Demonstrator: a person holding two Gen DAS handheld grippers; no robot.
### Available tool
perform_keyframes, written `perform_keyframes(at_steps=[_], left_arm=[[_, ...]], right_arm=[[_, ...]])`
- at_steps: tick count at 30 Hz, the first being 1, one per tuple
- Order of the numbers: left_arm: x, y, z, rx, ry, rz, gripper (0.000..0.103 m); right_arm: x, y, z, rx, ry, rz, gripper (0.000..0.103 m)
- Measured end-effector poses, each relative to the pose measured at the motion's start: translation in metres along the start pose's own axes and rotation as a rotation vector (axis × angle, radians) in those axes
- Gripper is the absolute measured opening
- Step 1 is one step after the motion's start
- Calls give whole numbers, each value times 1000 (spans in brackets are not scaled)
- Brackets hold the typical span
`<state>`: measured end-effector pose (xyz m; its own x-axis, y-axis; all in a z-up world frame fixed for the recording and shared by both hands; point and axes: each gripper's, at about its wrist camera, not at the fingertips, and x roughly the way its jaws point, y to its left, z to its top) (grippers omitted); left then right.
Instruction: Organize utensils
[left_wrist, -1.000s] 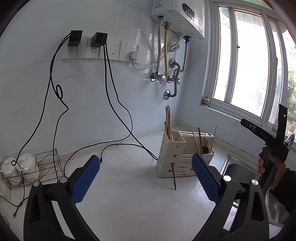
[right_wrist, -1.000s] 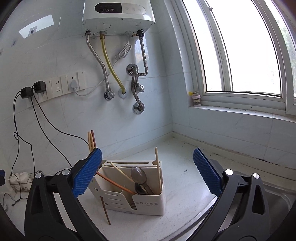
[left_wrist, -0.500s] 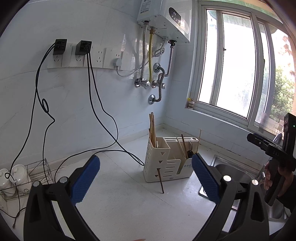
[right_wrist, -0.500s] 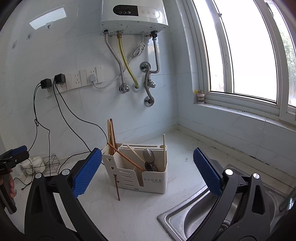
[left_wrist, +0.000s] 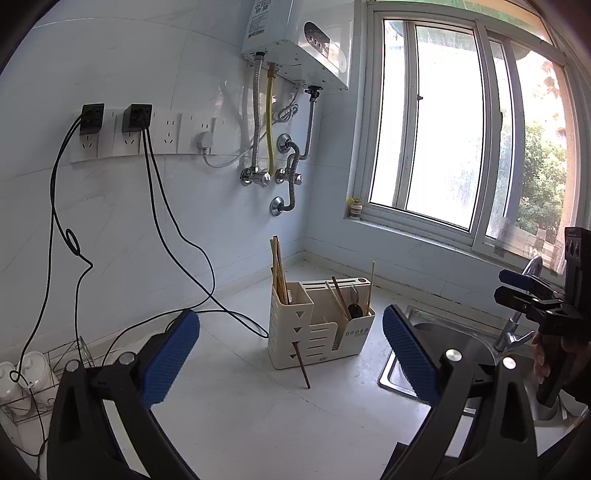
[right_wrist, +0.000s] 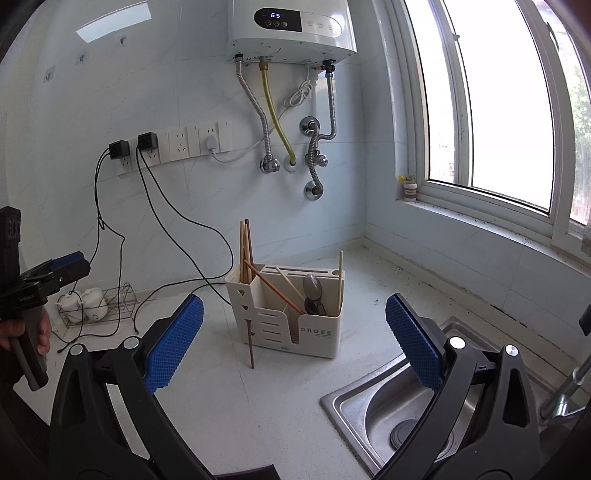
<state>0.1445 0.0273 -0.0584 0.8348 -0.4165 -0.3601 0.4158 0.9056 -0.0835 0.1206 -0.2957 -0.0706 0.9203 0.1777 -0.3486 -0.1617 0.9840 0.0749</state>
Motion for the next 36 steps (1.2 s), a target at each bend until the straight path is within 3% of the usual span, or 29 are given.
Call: perform_keyframes(at_steps=[4, 16, 30, 36], left_arm=[[-2, -5, 1, 22, 10, -12, 98], [-9, -9, 7, 41, -4, 51, 98], [-13, -12, 3, 60, 45, 14, 98], [-18, -14, 0, 69, 38, 65, 98]], right_arm=[[-4, 4, -2, -19, 20, 12, 95], [-4, -8, 2, 58, 10, 1, 95], [-10, 2, 7, -16, 23, 27, 95], [-14, 2, 6, -14, 58, 38, 95]])
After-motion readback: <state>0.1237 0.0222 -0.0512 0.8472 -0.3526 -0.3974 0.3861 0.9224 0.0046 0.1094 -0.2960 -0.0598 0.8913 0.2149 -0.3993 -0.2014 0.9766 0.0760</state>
